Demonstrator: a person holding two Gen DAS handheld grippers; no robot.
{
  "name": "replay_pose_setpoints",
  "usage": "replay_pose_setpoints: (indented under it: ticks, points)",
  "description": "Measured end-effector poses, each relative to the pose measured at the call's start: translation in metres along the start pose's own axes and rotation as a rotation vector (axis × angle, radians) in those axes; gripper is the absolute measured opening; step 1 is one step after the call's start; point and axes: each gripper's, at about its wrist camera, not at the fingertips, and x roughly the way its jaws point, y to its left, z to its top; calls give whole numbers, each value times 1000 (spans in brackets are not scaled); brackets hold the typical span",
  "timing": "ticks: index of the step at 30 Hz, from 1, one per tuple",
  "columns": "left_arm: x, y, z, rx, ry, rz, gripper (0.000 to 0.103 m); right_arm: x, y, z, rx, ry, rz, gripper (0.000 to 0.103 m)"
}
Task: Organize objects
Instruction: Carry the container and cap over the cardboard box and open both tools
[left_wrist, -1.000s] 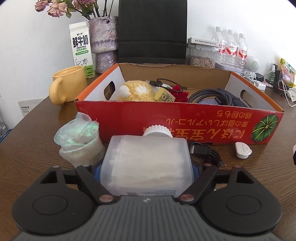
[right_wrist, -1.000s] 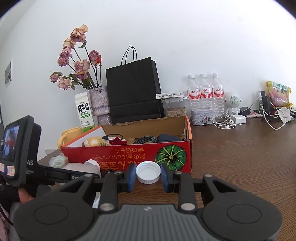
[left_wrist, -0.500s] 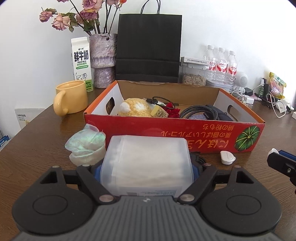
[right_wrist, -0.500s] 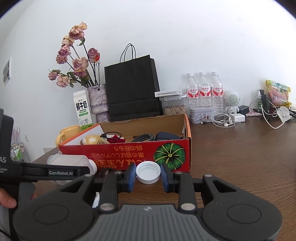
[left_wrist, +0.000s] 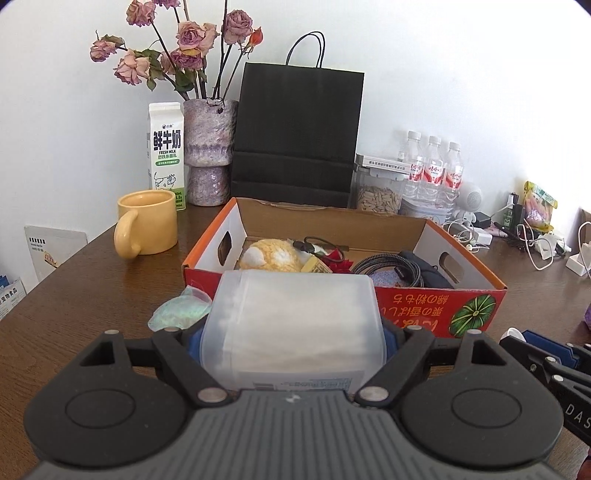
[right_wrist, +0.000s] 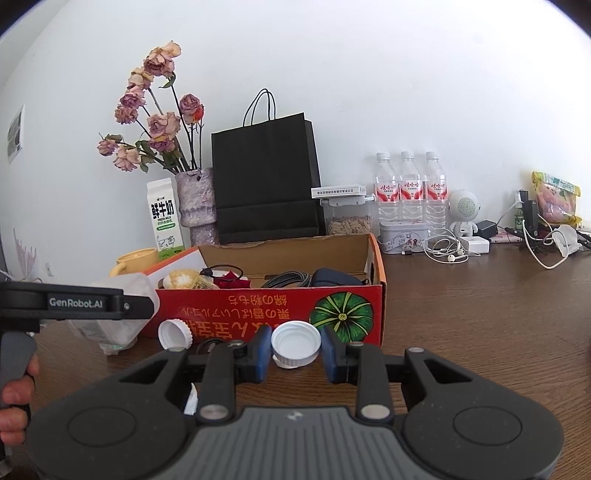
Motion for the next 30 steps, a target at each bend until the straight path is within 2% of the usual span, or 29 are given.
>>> replay_pose_setpoints:
  ticks: [15,21,26,30]
  points:
    - [10,-2,32,-14,-83,-35,83,36,26,43,-71,-67,-1,28]
    - [35,-4,49,-34,-114,-33,83,70,26,57,-65,-126,-9,28]
    - [62,-8,63,-36,-136,-21,83,104,14,63,-14,-102,-6,28]
    - [85,-8,67,-50,-124,-28,83,123,6,68,1,-108,-4,28]
